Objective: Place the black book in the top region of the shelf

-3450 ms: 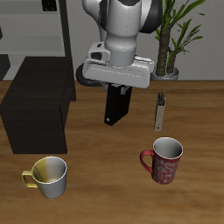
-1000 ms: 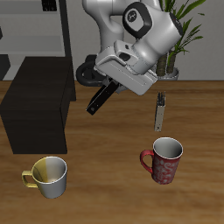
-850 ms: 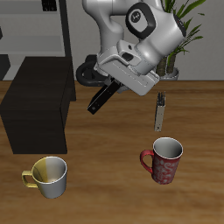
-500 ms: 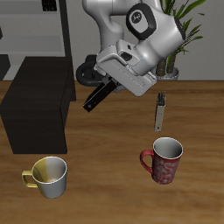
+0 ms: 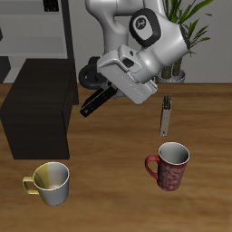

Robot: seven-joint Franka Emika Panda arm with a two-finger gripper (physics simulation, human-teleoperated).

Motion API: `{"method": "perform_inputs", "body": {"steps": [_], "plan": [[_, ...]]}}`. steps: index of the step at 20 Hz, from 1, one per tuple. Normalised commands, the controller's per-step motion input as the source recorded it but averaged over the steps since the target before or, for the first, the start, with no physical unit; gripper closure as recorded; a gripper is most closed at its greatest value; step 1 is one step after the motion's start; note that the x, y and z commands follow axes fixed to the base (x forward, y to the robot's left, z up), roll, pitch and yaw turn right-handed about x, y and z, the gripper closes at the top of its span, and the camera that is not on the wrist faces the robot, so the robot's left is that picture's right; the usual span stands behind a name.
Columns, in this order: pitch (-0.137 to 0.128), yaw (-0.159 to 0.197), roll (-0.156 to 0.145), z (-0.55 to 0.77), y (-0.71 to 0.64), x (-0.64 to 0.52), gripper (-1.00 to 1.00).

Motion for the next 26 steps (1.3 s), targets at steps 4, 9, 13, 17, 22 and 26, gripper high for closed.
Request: {"method": "perform_inputs", "body": {"steps": [4,9,13,17,22,26], "plan": [[-0.018,-0.01,-0.035,0.08,0.03,0.07,1.0],[0.006,0.01,0.009,-0.04,0.04,-0.01,1.0],[-0.011,0.012,0.006,-0.05,0.05,0.09,1.0],[0.018,0.018,-0.002,-0.16,-0.05,0.08,1.0],[0.016,-0.001,-0.026,-0.11,-0.12,0.1,1.0],[0.005,-0.005,-0.031,-0.05,-0.15,0.13,1.0]]}}
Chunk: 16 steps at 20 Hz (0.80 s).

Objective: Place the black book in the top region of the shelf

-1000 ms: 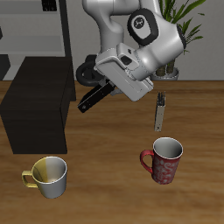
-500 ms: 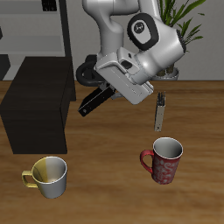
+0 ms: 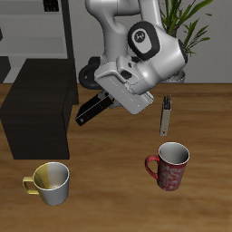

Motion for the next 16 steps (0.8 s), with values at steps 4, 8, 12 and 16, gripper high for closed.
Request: {"method": "perform_inputs", "body": {"steps": [4,8,12,16], "plan": [[0.026,-0.012,-0.047,-0.12,-0.22,0.12,1.0],[0.023,-0.011,-0.038,-0.06,-0.17,0.06,1.0],[0.055,-0.025,-0.062,-0.12,-0.27,0.02,1.0],[0.032,-0.008,-0.023,-0.12,-0.19,-0.02,1.0]]}}
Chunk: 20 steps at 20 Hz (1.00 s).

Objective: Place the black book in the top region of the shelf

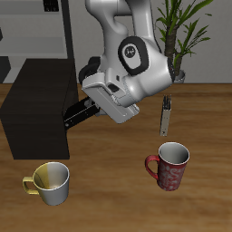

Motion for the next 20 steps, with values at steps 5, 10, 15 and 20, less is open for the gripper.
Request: {"method": "perform_inputs", "body": {"steps": [5,10,15,20], "plan": [[0.04,0.004,-0.012,-0.23,-0.13,0.07,1.0],[0.034,0.003,-0.007,-0.22,-0.1,0.0,1.0],[0.044,-0.008,-0.019,-0.23,-0.12,0.03,1.0],[0.086,-0.02,-0.05,-0.26,-0.18,-0.06,1.0]]}}
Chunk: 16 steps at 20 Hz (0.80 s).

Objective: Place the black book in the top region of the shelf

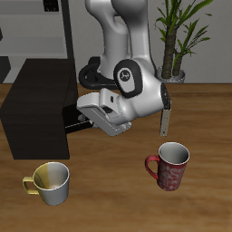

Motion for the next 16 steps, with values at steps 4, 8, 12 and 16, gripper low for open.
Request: {"method": "perform_inputs", "body": {"steps": [4,8,12,16], "plan": [[0.028,-0.029,-0.064,-0.01,-0.22,-0.12,1.0],[-0.017,-0.018,-0.055,0.06,-0.22,-0.09,1.0],[0.039,-0.042,-0.032,0.08,-0.25,-0.04,1.0],[0.01,-0.021,-0.005,0.04,-0.16,0.02,1.0]]}}
